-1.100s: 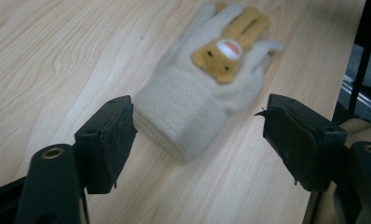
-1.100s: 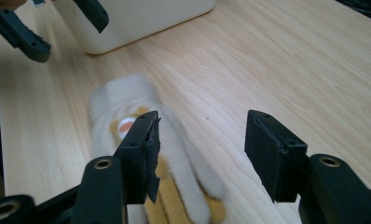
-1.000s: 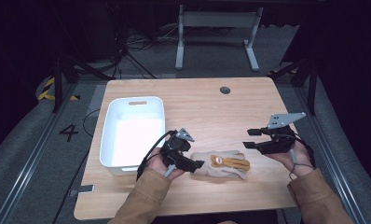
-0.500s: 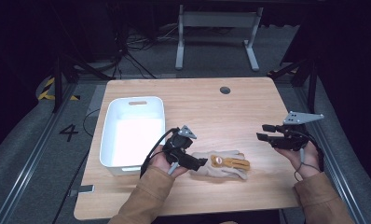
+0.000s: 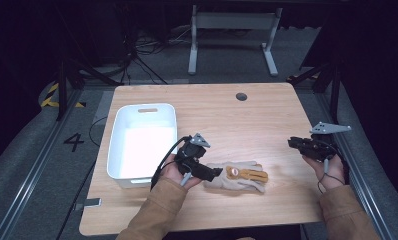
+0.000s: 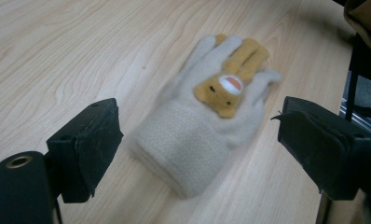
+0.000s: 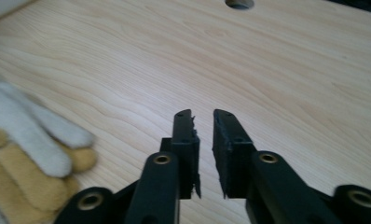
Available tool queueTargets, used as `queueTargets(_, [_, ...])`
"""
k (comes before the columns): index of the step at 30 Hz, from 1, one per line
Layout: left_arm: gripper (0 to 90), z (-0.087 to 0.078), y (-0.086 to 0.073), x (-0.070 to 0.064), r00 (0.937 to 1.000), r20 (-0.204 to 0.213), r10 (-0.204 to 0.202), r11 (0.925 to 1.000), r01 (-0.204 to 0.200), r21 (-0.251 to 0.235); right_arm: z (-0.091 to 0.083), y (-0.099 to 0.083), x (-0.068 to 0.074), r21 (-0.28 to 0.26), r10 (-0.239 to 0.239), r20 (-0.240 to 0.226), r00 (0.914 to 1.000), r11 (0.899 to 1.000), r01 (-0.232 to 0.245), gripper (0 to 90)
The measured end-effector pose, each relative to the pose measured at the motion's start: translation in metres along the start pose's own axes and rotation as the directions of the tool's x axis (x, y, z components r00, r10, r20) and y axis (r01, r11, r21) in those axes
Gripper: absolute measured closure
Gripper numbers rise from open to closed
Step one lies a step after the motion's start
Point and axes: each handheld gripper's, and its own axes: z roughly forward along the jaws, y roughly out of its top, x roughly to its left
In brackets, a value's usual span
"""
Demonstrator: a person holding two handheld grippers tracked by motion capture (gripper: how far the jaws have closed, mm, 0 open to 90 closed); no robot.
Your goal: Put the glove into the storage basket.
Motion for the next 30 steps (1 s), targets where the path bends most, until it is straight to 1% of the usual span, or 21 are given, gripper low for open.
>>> queueTargets(1, [13.6,0.000,0.000,0.000,1.0000,-0.002,-0.003,1.0000,0.003,0.002,0.002,-0.002,-0.002,0.016,0.008,0.015,0.9999,1.000,-0.009,83.1])
queueTargets(2, [13.6,0.000,0.000,0.000,1.0000,-0.002,-0.003,1.0000,0.003,0.002,0.002,-0.002,-0.002,0.016,0.008,0.015,0.9999,1.000,-0.009,83.1])
queueTargets(3, [13.5,0.000,0.000,0.001,0.9999,-0.014,-0.003,1.0000,0.003,-0.002,0.004,-0.004,-0.004,0.024,0.024,0.029,0.9993,0.999,-0.024,87.2])
queueTargets(4, [13.5,0.000,0.000,0.001,0.9999,-0.016,-0.001,1.0000,0.001,-0.002,0.005,-0.006,-0.004,0.028,0.025,0.050,0.9984,0.999,-0.026,88.6])
queueTargets(5, [13.5,0.000,0.000,0.001,0.9999,-0.016,-0.001,1.0000,0.001,-0.002,0.005,-0.006,-0.004,0.028,0.025,0.050,0.9984,0.999,-0.026,88.6])
queueTargets(6, [13.4,0.001,-0.001,0.001,0.9998,-0.020,-0.001,1.0000,0.001,-0.007,0.007,-0.008,-0.006,0.023,0.044,0.070,0.9966,0.999,-0.045,89.1])
queueTargets(7, [13.5,0.001,-0.001,0.001,0.9998,-0.020,-0.001,1.0000,0.001,-0.007,0.007,-0.008,-0.006,0.023,0.044,0.070,0.9966,0.999,-0.045,89.1])
queueTargets(8, [13.5,0.002,-0.001,0.001,0.9997,-0.025,0.004,1.0000,-0.004,0.001,0.009,-0.010,-0.008,0.025,0.065,0.077,0.9949,0.997,-0.067,89.2])
queueTargets(10, [14.1,0.003,-0.001,0.000,0.9996,-0.026,0.012,0.9999,-0.012,0.005,0.012,-0.012,-0.008,0.035,0.072,0.082,0.9940,0.997,-0.075,89.3])
queueTargets(12, [14.0,0.003,-0.001,0.000,0.9996,-0.026,0.013,0.9999,-0.012,0.006,0.014,-0.013,-0.008,0.038,0.068,0.075,0.9948,0.997,-0.071,89.4])
queueTargets(15, [10.2,0.006,-0.001,0.000,0.9993,-0.029,0.023,0.9997,-0.022,0.010,0.015,-0.013,-0.007,0.044,0.067,0.067,0.9955,0.997,-0.070,89.3])
queueTargets(17, [8.6,0.007,-0.001,0.000,0.9993,-0.030,0.020,0.9998,-0.020,0.004,0.015,-0.013,-0.007,0.044,0.065,0.063,0.9959,0.997,-0.068,89.3])
queueTargets(19, [6.6,0.010,-0.002,0.000,0.9989,-0.032,0.035,0.9994,-0.035,0.009,0.015,-0.013,-0.007,0.043,0.066,0.059,0.9960,0.997,-0.069,89.3])
queueTargets(21, [5.4,0.011,-0.002,0.000,0.9989,-0.027,0.038,0.9993,-0.038,0.008,0.015,-0.013,-0.007,0.043,0.066,0.055,0.9963,0.997,-0.068,89.3])
queueTargets(24, [3.9,0.017,-0.002,-0.002,0.9974,-0.024,0.068,0.9976,-0.068,0.011,0.015,-0.013,-0.007,0.041,0.064,0.050,0.9967,0.997,-0.066,89.3])
queueTargets(25, [3.8,0.017,-0.002,-0.002,0.9974,-0.024,0.068,0.9976,-0.068,0.011,0.015,-0.013,-0.006,0.043,0.061,0.047,0.9970,0.997,-0.063,89.2])
queueTargets(26, [3.5,0.019,-0.003,-0.002,0.9973,-0.011,0.072,0.9973,-0.072,0.011,0.015,-0.013,-0.006,0.043,0.059,0.046,0.9972,0.997,-0.061,89.2])
queueTargets(27, [3.0,0.019,-0.003,-0.002,0.9973,-0.011,0.072,0.9973,-0.072,0.011,0.015,-0.013,-0.006,0.043,0.059,0.046,0.9972,0.997,-0.061,89.2])
queueTargets(28, [1.5,0.023,-0.003,-0.003,0.9967,0.004,0.082,0.9966,-0.082,0.012,0.016,-0.013,-0.006,0.044,0.052,0.043,0.9977,0.998,-0.054,89.1])
queueTargets(29, [0.0,0.023,-0.003,-0.003,0.9967,0.004,0.082,0.9966,-0.082,0.012,0.016,-0.013,-0.006,0.044,0.052,0.043,0.9977,0.998,-0.054,89.1])
queueTargets(30, [0.0,0.025,-0.003,-0.003,0.9946,0.032,0.098,0.9951,-0.099,0.009,0.016,-0.013,-0.005,0.045,0.051,0.038,0.9980,0.998,-0.053,89.0])
